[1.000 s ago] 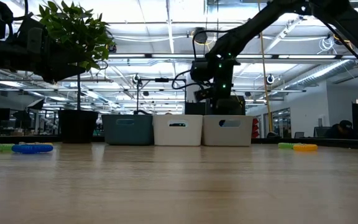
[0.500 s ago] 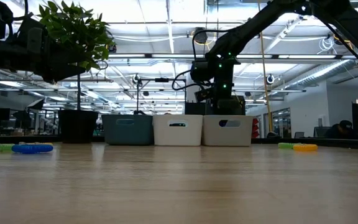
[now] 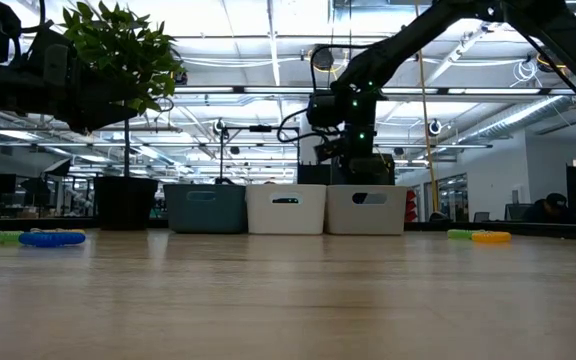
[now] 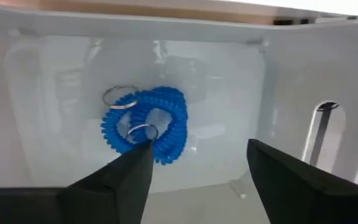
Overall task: Sort spring keychains
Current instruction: Put the blue spring keychain in the gray bin
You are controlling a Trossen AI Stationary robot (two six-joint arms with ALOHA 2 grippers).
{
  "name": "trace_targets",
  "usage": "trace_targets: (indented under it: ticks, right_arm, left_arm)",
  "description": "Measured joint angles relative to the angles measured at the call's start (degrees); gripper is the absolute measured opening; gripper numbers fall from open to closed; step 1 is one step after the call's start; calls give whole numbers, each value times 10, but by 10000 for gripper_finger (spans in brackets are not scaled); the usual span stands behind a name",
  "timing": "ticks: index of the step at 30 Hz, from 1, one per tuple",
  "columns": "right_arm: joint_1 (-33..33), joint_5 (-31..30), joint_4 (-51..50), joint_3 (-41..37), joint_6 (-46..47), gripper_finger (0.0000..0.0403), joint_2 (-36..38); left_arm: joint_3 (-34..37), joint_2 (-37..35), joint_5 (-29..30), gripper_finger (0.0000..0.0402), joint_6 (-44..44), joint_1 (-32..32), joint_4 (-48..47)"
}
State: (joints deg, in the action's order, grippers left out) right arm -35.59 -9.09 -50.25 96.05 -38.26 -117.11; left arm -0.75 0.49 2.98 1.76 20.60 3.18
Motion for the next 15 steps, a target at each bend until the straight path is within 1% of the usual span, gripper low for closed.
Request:
trace_targets:
  ticks: [6, 11, 15]
  right_arm:
    - [1, 3, 3, 0, -3, 253, 23]
    - [0, 18, 5, 0, 1, 253, 27]
    - [1, 18, 6, 0, 0, 254, 26]
  left_arm:
    - [0, 0, 0, 392, 0, 0, 0]
    - [0, 0, 0, 392, 0, 0, 0]
    - [0, 0, 0, 392, 0, 0, 0]
